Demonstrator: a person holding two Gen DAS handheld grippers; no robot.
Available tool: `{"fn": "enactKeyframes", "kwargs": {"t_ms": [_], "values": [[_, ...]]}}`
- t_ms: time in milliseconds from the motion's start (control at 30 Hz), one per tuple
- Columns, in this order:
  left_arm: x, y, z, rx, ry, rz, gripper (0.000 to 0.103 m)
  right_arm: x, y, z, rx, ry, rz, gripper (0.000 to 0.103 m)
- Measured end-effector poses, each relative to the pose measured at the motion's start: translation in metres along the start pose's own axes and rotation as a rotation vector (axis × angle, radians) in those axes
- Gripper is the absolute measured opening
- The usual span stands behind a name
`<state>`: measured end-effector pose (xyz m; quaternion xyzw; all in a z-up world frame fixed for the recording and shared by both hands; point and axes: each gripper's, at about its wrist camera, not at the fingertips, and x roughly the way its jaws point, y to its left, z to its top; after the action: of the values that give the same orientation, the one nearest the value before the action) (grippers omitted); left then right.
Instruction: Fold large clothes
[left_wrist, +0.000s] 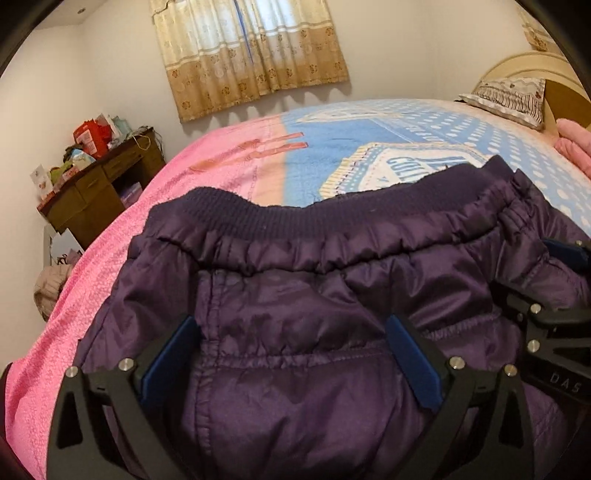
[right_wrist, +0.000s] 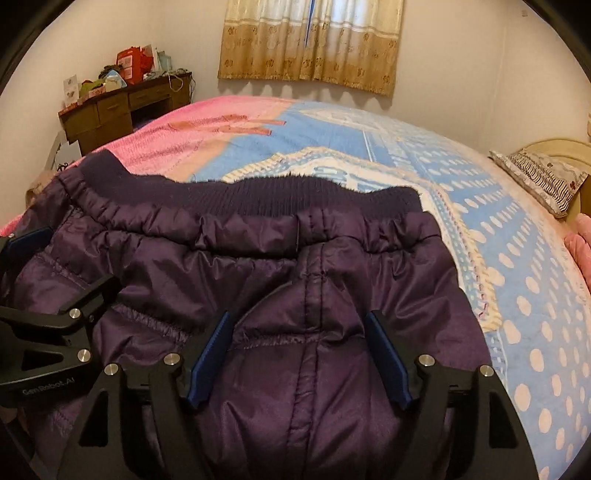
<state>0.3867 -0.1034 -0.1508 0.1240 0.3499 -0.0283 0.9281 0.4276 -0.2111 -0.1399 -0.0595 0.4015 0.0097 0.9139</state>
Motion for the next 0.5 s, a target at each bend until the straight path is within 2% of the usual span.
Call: {"fn": "enactKeyframes", "kwargs": {"t_ms": [267, 400, 433, 500], "values": [[-0.002, -0.007, 0.0, 0.002, 0.013, -0.003, 0.103, 0.006, -0.001, 0.0, -0.005, 0.011, -0.004, 0.077], [-0.012, 0.004, 0.002, -0.008, 0.028, -0.086, 0.103, 0.006, -0.003, 0.0, -0.009, 0.007, -0.012, 0.077], [-0.021, 0.009, 0.001, -0.013, 0.021, -0.112, 0.103, 0.006, -0.002, 0.0, -0.008, 0.007, -0.012, 0.077], [-0.048, 0.026, -0.003, -0.023, -0.034, -0.117, 0.103, 0.006, -0.003, 0.001, -0.007, 0.008, -0.01, 0.077]]}}
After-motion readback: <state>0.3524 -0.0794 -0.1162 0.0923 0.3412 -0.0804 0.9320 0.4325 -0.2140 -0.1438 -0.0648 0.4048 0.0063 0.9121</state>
